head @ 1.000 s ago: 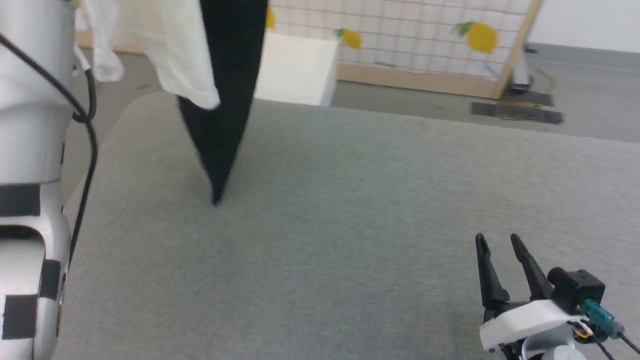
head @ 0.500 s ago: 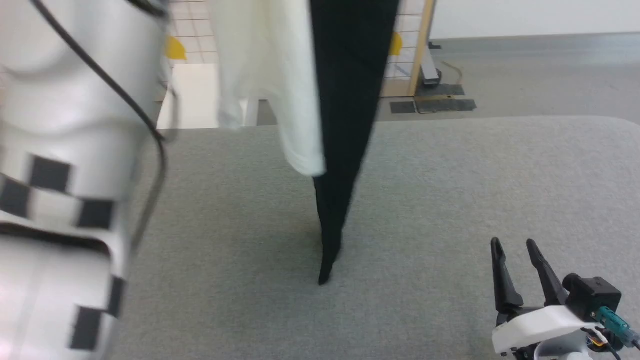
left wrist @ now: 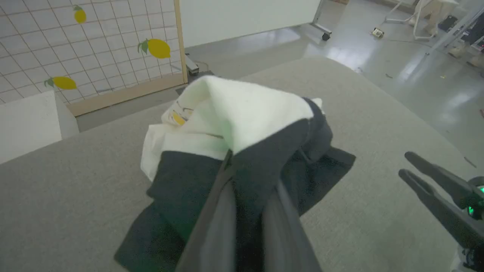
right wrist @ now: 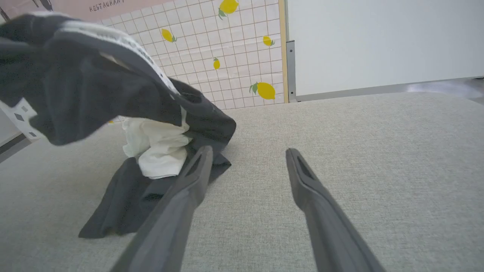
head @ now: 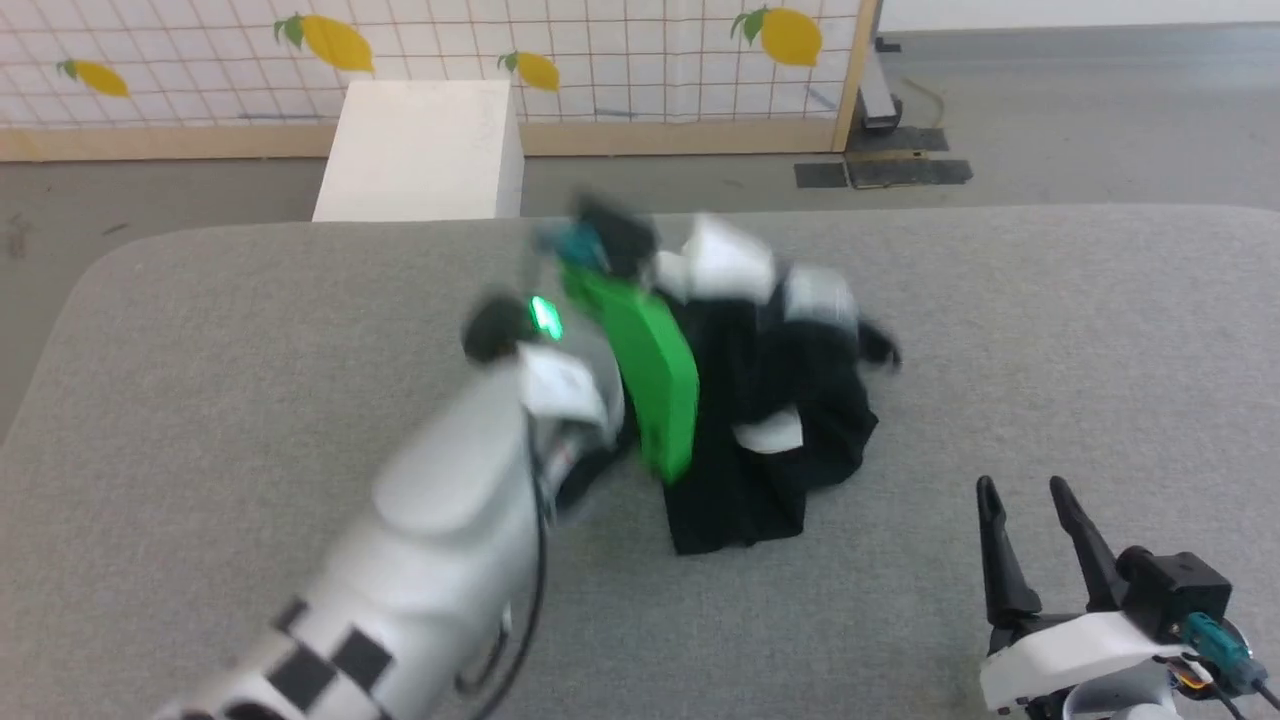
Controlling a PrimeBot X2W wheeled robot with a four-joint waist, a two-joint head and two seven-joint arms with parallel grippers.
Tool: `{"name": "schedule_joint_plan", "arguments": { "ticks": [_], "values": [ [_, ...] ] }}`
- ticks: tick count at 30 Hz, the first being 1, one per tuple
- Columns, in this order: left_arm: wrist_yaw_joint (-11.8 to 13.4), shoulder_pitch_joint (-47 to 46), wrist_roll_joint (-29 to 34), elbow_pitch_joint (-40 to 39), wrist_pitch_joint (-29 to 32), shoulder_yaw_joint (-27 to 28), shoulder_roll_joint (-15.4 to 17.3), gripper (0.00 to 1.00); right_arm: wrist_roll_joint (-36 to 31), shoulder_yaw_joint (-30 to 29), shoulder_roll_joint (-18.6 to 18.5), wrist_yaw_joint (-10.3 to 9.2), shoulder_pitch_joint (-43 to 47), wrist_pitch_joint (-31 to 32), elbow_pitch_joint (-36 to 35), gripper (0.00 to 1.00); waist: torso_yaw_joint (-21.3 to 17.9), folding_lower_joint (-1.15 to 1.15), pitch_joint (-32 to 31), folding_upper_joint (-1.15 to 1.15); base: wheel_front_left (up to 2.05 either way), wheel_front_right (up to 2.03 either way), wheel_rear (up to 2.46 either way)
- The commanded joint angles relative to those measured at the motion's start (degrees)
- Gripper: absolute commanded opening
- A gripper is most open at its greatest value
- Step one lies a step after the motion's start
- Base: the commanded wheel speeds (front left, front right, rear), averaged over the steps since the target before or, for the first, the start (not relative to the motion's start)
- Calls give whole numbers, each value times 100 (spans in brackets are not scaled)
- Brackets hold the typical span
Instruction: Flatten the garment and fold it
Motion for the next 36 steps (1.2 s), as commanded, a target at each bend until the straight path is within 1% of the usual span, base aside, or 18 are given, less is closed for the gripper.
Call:
{"name": "schedule_joint_plan", "arguments": {
  "ticks": [1, 5, 8, 11, 13, 14, 15, 17, 20, 22, 26, 29, 31, 34, 36],
  "values": [
    [-39, 248, -37, 73, 184, -212, -10, 0, -46, 31, 4, -8, -55, -31, -18, 100, 87, 0, 37, 0, 0, 0, 0],
    [-39, 787, -179, 389, 972, -959, 41, 0, -63, 66, 4, -8, -36, -31, -16, 100, 121, 0, 52, 0, 0, 0, 0],
    [-39, 1082, -339, 502, 1805, -1548, 189, 0, -46, 38, 4, -8, -67, -31, -4, 100, 146, 0, 59, 0, 0, 0, 0],
    [-39, 1275, -711, 434, 2430, -1764, 338, 0, -20, 49, 4, -8, -79, -31, -1, 100, 162, 0, 58, 0, 0, 0, 0],
    [-39, 1310, -985, 336, 2554, -1645, 421, 0, 15, 28, 4, -8, -74, -31, 6, 100, 204, 0, 30, 0, 0, 0, 0],
    [-35, 1279, -1095, 273, 2505, -1512, 464, 52, 28, 22, 4, -8, -59, -31, 11, 100, 235, 0, 12, 0, 0, 0, 0],
    [-15, 1258, -1212, 219, 2451, -1370, 484, 100, 37, 23, 4, -8, -44, -31, 18, 100, 261, 0, -6, 0, 0, 0, 0],
    [55, 1198, -1514, 51, 2199, -949, 502, 100, 50, 15, 4, -8, -14, -31, 41, 100, 318, 0, -57, 0, 0, 0, 0],
    [78, 1129, -2107, -301, 1963, -278, 528, 100, 100, -12, 4, -8, 23, -31, 58, 100, 425, 0, -141, 0, 0, 0, 0],
    [92, 1041, -2303, -518, 1775, 69, 636, 100, 154, -60, 4, -8, 41, -31, 66, 100, 504, 0, -190, 0, 0, 0, 0],
    [187, 925, -2522, -811, 1101, 786, 835, 100, 180, -205, 4, -8, 52, -31, 57, 100, 652, 0, -290, 0, 0, 0, 0],
    [289, 889, -2342, -931, 427, 1169, 1064, 100, 165, -271, 4, -8, 76, -31, 48, 100, 718, 0, -372, 0, 0, 0, 0],
    [374, 913, -2111, -1006, -179, 1415, 1224, 100, 159, -303, 4, -8, 85, -31, 45, 100, 737, 0, -410, 0, 0, 0, 0],
    [609, 1069, -1808, -1092, -1169, 1832, 1414, 100, 162, -341, 4, -8, 87, -31, 28, 100, 737, 0, -446, 0, 0, 0, 0],
    [752, 1215, -1533, -1139, -1751, 2000, 1572, 100, 162, -379, 4, -8, 80, -31, 18, 100, 725, 0, -466, 0, 0, 0, 0]
  ]
}}
